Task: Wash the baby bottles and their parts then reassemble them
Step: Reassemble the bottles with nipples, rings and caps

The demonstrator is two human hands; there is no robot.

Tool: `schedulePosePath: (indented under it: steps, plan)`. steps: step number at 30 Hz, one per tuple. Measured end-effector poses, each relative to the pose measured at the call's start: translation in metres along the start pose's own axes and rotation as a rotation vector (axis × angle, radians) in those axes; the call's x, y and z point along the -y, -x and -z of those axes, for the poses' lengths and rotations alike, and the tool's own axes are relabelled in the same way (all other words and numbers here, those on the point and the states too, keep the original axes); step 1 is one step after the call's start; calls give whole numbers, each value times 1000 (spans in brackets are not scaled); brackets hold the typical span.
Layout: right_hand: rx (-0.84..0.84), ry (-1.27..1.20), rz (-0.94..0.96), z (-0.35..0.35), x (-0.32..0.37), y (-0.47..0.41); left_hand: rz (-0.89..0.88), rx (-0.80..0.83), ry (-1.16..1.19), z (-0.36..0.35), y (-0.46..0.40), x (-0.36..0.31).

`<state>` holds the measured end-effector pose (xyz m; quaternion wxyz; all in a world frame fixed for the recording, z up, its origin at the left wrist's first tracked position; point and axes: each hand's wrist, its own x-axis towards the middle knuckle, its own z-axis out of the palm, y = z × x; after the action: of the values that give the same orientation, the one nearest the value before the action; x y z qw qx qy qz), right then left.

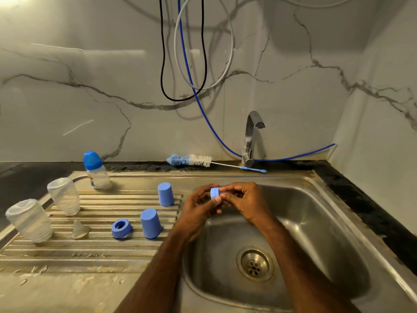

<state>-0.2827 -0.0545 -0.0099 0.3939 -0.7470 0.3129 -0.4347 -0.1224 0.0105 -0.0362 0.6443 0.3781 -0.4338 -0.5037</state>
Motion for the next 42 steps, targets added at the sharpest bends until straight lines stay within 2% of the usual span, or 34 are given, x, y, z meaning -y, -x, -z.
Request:
schedulePosePath:
  steps: [6,10,15,21,27,36,39,42]
  plan:
    - [-6,-133,-70,7,2,-2,13,90,117,-1,-1,1]
    - [47,-177,-103,7,1,1,107,64,109,1,0,5]
    - [130,-27,-29,9,1,5,224,24,30,5,-3,6]
    - [123,48,4,8,0,4,196,-1,-32,1,-2,2]
    - [27,16,-34,8,-3,2,97,32,20,0,1,-1]
    - [-15,-200,-53,6,2,0,114,94,239,0,-2,0]
    - [31,-259,-83,7,0,2,165,77,210,1,-2,1]
    - [125,-168,-40,10,0,3,234,30,134,0,-3,1]
